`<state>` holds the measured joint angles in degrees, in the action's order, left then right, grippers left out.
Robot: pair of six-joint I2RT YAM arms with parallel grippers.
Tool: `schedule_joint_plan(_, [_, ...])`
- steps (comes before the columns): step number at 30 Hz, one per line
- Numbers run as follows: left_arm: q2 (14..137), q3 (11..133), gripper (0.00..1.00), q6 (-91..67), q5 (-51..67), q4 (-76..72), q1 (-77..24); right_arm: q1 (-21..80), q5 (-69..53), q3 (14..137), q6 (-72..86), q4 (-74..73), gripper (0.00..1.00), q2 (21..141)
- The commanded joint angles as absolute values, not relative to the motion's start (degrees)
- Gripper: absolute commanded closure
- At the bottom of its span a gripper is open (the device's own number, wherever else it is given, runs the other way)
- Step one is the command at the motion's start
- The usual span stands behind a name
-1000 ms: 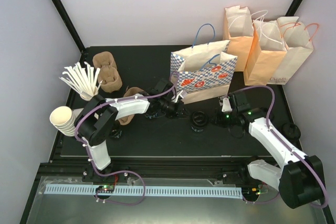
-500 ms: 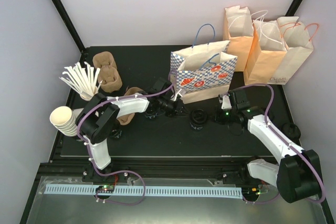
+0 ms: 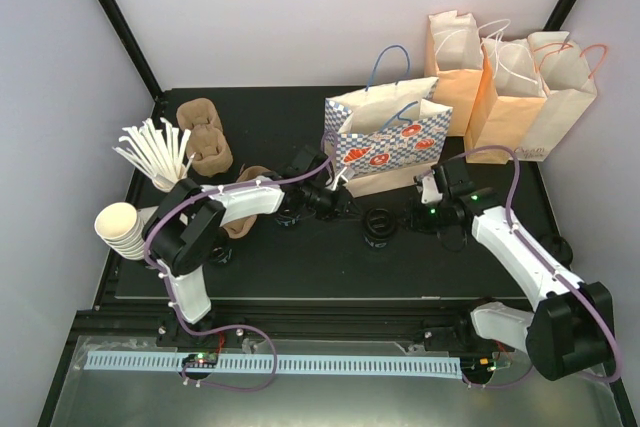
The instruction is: Pack the takeout coffee
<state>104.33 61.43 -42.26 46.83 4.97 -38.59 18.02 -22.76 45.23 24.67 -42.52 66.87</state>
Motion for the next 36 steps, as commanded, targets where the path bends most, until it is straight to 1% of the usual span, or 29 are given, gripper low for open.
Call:
schedule_joint_plan(1, [102.1, 63.7, 0.83, -43.0, 46.6, 5.9, -38.6, 19.2, -20.8, 49.3, 20.9, -46.3, 0.60, 66.4])
schedule_joint_plan(3, [102.1, 63.4, 0.81, -43.3, 46.8, 5.4, -38.6, 22.5, -16.9, 52.1, 19.3, -48.5, 0.48, 67.1])
schedule_joint_plan(5, [102.0, 63.1, 0.80, -43.6, 47.0, 4.9, -38.6, 26.8, -11.9, 55.4, 18.9, -51.1, 0.38, 69.2])
schedule_joint_plan(10, [100.0, 62.3, 0.77, -43.5, 46.3, 4.9, -38.3, 34.4, -1.5, 60.2, 20.1, -55.3, 0.20, 73.9])
schedule_joint_plan(12, [98.6, 61.6, 0.75, -43.1, 45.1, 5.6, -38.0, 36.7, 1.4, 61.5, 20.4, -56.7, 0.17, 75.8])
schedule_joint_plan(17, [94.5, 60.1, 0.74, -41.0, 41.5, 9.2, -37.6, 39.2, 4.8, 63.4, 21.4, -57.5, 0.17, 78.9])
schedule_joint_plan(24, [88.0, 56.9, 0.73, -39.1, 37.2, 12.8, -36.9, 41.1, 5.1, 65.5, 21.3, -57.4, 0.14, 81.7])
schedule_joint_plan(36, [78.4, 56.7, 0.70, -33.7, 28.3, 21.4, -33.7, 41.9, 3.3, 66.4, 21.6, -56.1, 0.11, 82.8])
